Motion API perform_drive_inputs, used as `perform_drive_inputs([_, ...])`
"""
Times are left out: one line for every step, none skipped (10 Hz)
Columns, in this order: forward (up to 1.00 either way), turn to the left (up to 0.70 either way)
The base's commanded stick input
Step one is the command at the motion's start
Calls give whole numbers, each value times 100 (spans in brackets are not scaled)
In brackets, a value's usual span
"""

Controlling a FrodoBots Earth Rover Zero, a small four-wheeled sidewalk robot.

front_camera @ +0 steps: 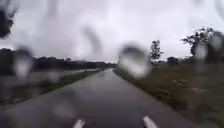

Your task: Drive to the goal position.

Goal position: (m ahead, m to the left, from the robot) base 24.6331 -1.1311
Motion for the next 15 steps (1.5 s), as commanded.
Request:
perform_drive_inputs([85,0])
perform_drive_inputs([85,0])
perform_drive_inputs([85,0])
perform_drive_inputs([85,0])
perform_drive_inputs([85,0])
perform_drive_inputs([85,0])
perform_drive_inputs([85,0])
perform_drive_inputs([85,0])
perform_drive_inputs([85,0])
perform_drive_inputs([85,0])
perform_drive_inputs([85,0])
perform_drive_inputs([85,0])
perform_drive_inputs([85,0])
perform_drive_inputs([85,4])
perform_drive_inputs([85,12])
